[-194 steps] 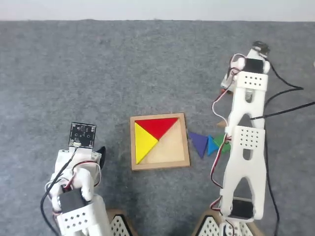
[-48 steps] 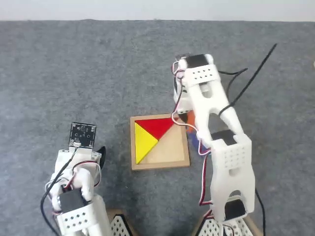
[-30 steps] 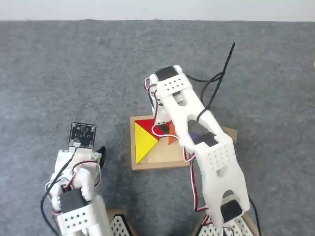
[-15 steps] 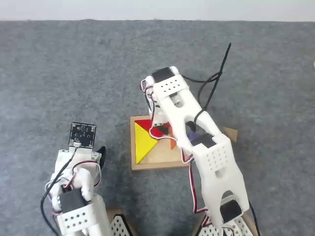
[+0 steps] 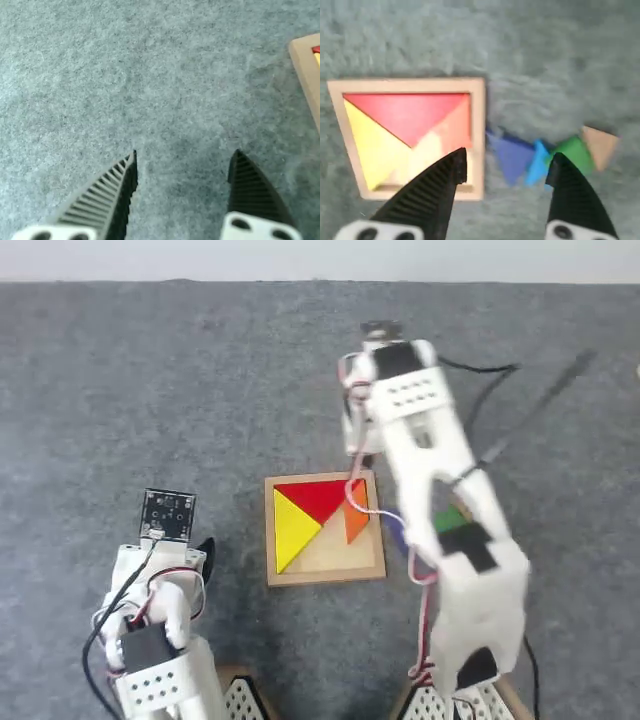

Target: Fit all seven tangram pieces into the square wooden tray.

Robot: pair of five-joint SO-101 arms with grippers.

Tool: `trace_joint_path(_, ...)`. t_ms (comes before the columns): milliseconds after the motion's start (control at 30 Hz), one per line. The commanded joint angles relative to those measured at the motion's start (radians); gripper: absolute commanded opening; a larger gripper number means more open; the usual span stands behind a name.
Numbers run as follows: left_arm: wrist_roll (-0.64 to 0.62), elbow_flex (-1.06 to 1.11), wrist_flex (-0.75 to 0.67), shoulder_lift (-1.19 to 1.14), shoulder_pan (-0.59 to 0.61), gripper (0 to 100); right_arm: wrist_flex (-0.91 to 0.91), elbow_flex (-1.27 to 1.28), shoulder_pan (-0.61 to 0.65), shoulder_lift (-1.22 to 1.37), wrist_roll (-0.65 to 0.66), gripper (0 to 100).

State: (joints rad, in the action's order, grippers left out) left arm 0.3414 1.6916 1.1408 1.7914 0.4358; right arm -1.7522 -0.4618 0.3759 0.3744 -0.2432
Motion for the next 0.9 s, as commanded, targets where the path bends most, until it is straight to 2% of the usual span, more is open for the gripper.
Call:
trace_joint_path(0,0.011,-0.007,-0.003,-0.003,0.0,28,0.076,0.193,-0.094,-0.232,0.095,23.6)
trace_joint_path(167,0.011,-0.007,-0.003,-0.003,0.0,28,0.325,0.644,-0.203,-0.417,0.212,23.6)
trace_joint_path(300,0.011,-0.007,-0.003,-0.003,0.0,28,0.495,0.873,-0.309,-0.458,0.453,23.6)
trace_joint_path(433,0.011,-0.007,-0.003,-0.003,0.0,28,0.49,0.916,-0.344,-0.412,0.566,24.6)
trace_joint_path(533,0.011,-0.007,-0.003,-0.003,0.0,28,0.527,0.956,-0.325,-0.384,0.641,29.9)
trace_joint_path(667,0.011,-0.007,-0.003,-0.003,0.0,28,0.565,0.988,-0.272,-0.349,0.672,39.8)
trace_joint_path(867,0.011,-0.007,-0.003,-0.003,0.0,28,0.59,0.957,-0.289,-0.268,0.674,39.5)
